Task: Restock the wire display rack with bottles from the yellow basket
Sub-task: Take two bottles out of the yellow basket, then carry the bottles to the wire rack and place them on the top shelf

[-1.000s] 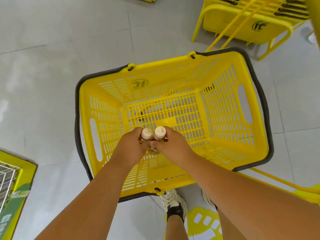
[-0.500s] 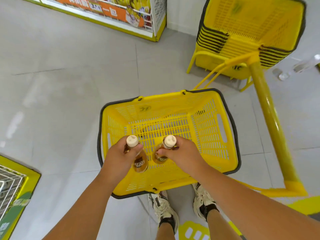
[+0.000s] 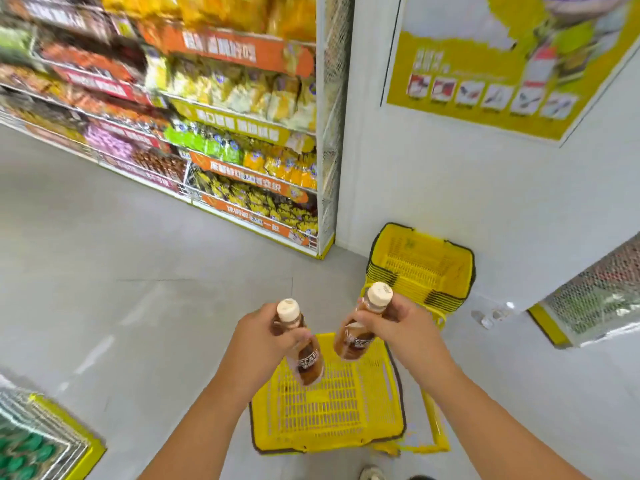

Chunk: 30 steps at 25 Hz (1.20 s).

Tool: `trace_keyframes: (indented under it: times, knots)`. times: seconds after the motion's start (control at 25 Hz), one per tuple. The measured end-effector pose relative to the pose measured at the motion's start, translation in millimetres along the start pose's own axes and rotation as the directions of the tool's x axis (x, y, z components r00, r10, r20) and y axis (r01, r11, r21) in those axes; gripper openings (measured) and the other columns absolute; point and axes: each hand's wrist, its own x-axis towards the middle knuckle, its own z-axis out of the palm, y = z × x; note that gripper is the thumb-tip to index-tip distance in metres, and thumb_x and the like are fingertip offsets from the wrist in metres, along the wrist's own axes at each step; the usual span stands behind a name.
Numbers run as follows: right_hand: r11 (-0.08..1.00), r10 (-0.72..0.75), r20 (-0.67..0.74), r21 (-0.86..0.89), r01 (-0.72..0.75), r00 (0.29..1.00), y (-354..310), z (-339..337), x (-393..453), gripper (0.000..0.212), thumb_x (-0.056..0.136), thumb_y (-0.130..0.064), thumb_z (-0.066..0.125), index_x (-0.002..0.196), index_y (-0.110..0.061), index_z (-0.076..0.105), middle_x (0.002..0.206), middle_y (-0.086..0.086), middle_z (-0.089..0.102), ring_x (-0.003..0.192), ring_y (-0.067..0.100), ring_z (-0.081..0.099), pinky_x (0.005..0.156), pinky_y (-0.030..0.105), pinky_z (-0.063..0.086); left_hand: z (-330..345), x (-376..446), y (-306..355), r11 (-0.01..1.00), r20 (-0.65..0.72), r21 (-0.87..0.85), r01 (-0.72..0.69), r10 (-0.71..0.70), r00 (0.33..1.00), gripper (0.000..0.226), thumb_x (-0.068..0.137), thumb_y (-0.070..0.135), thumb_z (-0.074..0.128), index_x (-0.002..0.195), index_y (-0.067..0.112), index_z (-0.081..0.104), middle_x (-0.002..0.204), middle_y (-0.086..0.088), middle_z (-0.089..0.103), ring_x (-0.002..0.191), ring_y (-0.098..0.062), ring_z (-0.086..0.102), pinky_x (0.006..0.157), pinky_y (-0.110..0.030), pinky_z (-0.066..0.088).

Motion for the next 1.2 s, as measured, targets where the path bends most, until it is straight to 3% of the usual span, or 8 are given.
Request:
trace_keyframes:
  times: [0.12, 0.28, 0.36, 0.52, 0.64, 0.84, 0.96, 1.2]
  knots:
    - [0.995, -0.1, 0.04, -0.003, 0.101, 0.994, -53.1, -12.3, -7.2, 0.022, 0.076, -0.014, 0.089, 0.089, -0.029, 0.081, 0.091, -0.002, 0.081, 0.094, 0.017, 0.076, 0.093, 0.046, 0.058, -25.7, -18.1, 47.8, 0.997, -0.043, 0.025, -0.071, 0.072, 0.996, 0.024, 0.073, 0.03, 0.088, 0.089, 0.029, 0.07, 0.085, 0.008, 0.074, 0.081, -0.005, 0.07, 0.073, -0.032, 0.054]
    - [0.978, -0.204, 0.174, -0.002, 0.208, 0.963, -104.7, -25.4, -5.3, 0.019, 0.076, -0.015, 0.089, 0.092, -0.021, 0.08, 0.091, -0.001, 0.081, 0.093, 0.017, 0.077, 0.089, 0.041, 0.058, -57.3, -45.8, 99.5, 0.993, -0.22, -0.041, -0.115, 0.103, 0.97, 0.019, 0.08, 0.028, 0.084, 0.093, 0.032, 0.071, 0.088, 0.009, 0.075, 0.086, -0.008, 0.071, 0.076, -0.029, 0.054]
    - [0.969, -0.246, 0.253, 0.029, 0.246, 0.936, -127.6, -28.9, -4.8, 0.019, 0.077, -0.014, 0.089, 0.093, -0.021, 0.08, 0.091, 0.0, 0.081, 0.088, 0.014, 0.075, 0.085, 0.037, 0.057, -71.1, -65.3, 119.8, 0.987, -0.287, -0.082, -0.138, 0.109, 0.952, 0.019, 0.08, 0.024, 0.083, 0.091, 0.033, 0.072, 0.091, 0.008, 0.076, 0.088, -0.011, 0.071, 0.078, -0.031, 0.055]
    - [0.948, -0.312, 0.411, 0.068, 0.312, 0.857, -169.5, -18.3, -8.9, 0.019, 0.078, -0.015, 0.087, 0.094, -0.024, 0.081, 0.093, 0.001, 0.081, 0.094, 0.022, 0.077, 0.086, 0.037, 0.058, -98.9, -110.1, 148.3, 0.983, -0.427, -0.128, -0.128, 0.062, 0.902, 0.019, 0.082, 0.026, 0.081, 0.097, 0.034, 0.072, 0.102, 0.003, 0.077, 0.097, -0.014, 0.072, 0.09, -0.037, 0.056]
    - [0.928, -0.359, 0.539, 0.118, 0.354, 0.762, -195.9, 7.9, -26.3, 0.018, 0.08, -0.016, 0.086, 0.092, -0.029, 0.082, 0.093, -0.002, 0.081, 0.095, 0.02, 0.076, 0.089, 0.037, 0.057, -124.3, -147.6, 156.3, 0.986, -0.554, -0.14, -0.085, -0.007, 0.832, 0.02, 0.084, 0.023, 0.081, 0.098, 0.034, 0.072, 0.101, 0.009, 0.078, 0.094, -0.005, 0.072, 0.086, -0.029, 0.056]
    - [0.91, -0.391, 0.678, 0.182, 0.373, 0.623, -228.1, 79.2, -77.0, 0.014, 0.079, -0.015, 0.085, 0.091, -0.021, 0.083, 0.089, -0.002, 0.081, 0.089, 0.017, 0.077, 0.089, 0.038, 0.058, -178.6, -224.9, 148.9, 0.991, -0.71, -0.133, -0.025, -0.077, 0.7, 0.021, 0.083, 0.026, 0.082, 0.102, 0.03, 0.074, 0.1, 0.011, 0.078, 0.095, -0.005, 0.072, 0.087, -0.028, 0.057]
    - [0.898, -0.405, 0.751, 0.217, 0.384, 0.522, -240.4, 125.9, -117.1, 0.013, 0.08, -0.018, 0.085, 0.091, -0.023, 0.083, 0.088, -0.002, 0.081, 0.086, 0.013, 0.077, 0.079, 0.031, 0.057, -208.0, -279.5, 137.8, 0.992, -0.781, -0.128, 0.003, -0.103, 0.616, 0.021, 0.083, 0.029, 0.083, 0.102, 0.031, 0.075, 0.098, 0.015, 0.078, 0.091, 0.001, 0.071, 0.079, -0.02, 0.054]
    - [0.869, -0.417, 0.848, 0.268, 0.415, 0.326, -252.8, 233.6, -236.0, 0.009, 0.083, -0.02, 0.084, 0.091, -0.021, 0.082, 0.084, -0.003, 0.081, 0.08, 0.01, 0.077, 0.069, 0.019, 0.053, -280.8, -404.9, 93.3, 0.985, -0.864, -0.173, 0.024, -0.164, 0.477, 0.019, 0.081, 0.031, 0.084, 0.098, 0.032, 0.076, 0.094, 0.018, 0.078, 0.087, 0.0, 0.072, 0.072, -0.02, 0.054]
